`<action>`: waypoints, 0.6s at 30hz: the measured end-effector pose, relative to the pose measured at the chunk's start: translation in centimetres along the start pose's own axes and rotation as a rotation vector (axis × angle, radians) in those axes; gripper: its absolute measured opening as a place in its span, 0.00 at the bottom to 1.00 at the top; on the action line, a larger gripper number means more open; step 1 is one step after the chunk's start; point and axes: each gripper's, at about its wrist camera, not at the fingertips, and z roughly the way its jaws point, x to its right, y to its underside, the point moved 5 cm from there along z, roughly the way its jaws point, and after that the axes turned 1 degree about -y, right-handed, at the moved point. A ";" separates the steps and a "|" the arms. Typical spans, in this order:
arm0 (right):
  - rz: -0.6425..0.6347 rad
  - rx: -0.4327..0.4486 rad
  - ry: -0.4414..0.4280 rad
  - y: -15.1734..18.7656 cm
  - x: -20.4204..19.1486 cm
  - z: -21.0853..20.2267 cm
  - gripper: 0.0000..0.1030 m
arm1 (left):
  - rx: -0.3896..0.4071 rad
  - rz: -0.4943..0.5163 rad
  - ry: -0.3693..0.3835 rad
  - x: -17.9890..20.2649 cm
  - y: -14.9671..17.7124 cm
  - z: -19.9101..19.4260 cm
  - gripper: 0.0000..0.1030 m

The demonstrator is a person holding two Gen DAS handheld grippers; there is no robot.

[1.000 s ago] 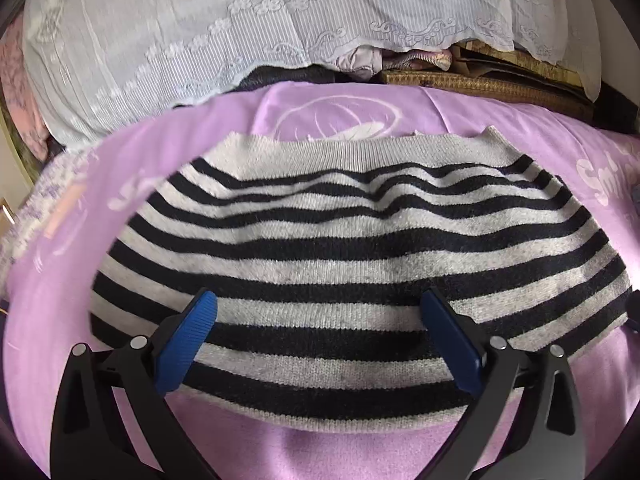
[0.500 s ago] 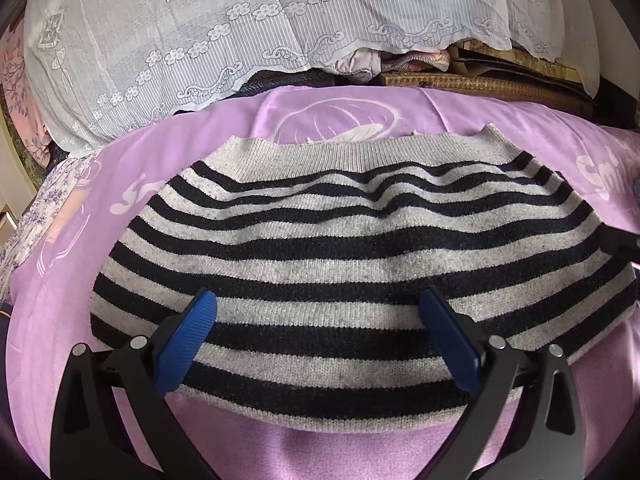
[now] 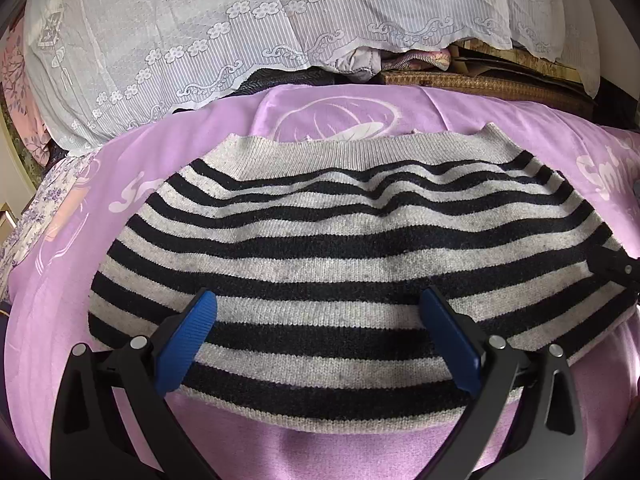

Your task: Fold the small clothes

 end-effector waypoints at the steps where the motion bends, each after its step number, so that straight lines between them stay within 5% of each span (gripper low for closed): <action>1: 0.023 0.010 0.002 -0.1 0.5 -0.1 0.39 | 0.000 0.000 0.000 0.0 0.0 0.0 0.96; 3: 0.077 0.027 -0.025 -0.3 1.3 -0.3 0.29 | 0.000 0.000 0.000 0.0 0.0 0.0 0.96; 10: 0.143 0.020 -0.074 -0.5 2.0 0.3 0.34 | 0.001 -0.002 0.000 0.0 0.0 0.0 0.96; 18: 0.182 0.048 -0.091 -0.8 2.1 0.2 0.24 | 0.001 -0.009 0.010 0.0 0.0 0.0 0.96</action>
